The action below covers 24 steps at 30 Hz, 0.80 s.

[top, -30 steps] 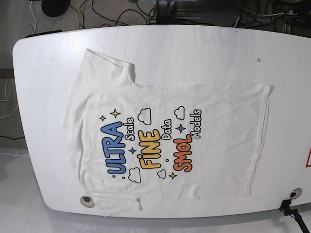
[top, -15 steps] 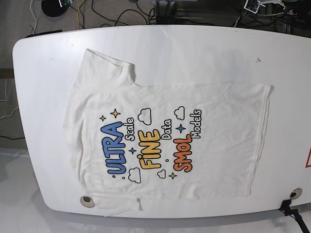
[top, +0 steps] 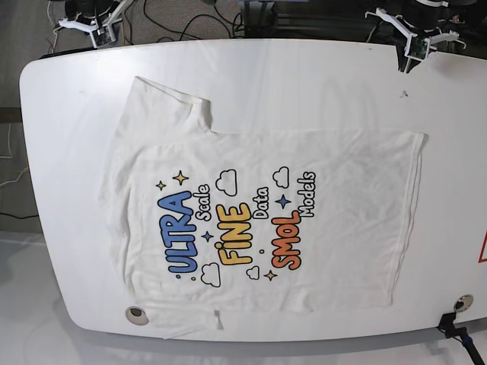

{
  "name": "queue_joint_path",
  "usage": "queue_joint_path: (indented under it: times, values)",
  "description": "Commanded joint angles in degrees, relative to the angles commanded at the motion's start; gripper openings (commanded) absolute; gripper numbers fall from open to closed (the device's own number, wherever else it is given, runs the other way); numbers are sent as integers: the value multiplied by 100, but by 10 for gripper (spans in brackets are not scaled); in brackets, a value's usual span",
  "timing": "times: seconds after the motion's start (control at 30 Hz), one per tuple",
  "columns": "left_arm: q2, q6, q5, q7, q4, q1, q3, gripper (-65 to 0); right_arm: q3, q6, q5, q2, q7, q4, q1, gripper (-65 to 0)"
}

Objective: Fold the T-shirt properly
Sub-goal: 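Move both grippers out over the shirt's shoulder corners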

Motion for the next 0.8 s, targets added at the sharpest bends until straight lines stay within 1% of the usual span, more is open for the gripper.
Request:
queue_joint_path:
  times: [0.1,0.17,0.3,0.4,0.47,0.5,0.6,0.7,0.8]
  values:
    - [7,28,9,286,40,-312,-12,-508,97,1,18,7,-20,11,87,-648]
    - [4,34,6,458,34,-507,-28,-493,220,15,47,15,-39,52,107,-628]
    - [41,59,10,673,3,-925,-45,-473,361,2,40,26,-65,42,268,-553]
    - [152,58,36,742,-31,-1231,-33,-465,331,-9,53,49,-77,41,497,-487]
    - [194,58,39,824,-39,-1399,-32,-481,308,-10,57,57,-96,29,681,-451]
    - [199,50,40,923,-50,-1498,-32,-502,315,-15,68,57,-87,34,747,-437]
    - [198,36,67,1373,-29,-1694,-25,-560,324,-41,77,69,-128,75,980,-410]
    - [179,49,81,1524,-3,-1806,-34,-559,314,-49,62,90,-181,100,1137,-403]
    - [166,31,92,1584,-16,-1888,-16,-540,323,-59,61,100,-236,84,1223,-400]
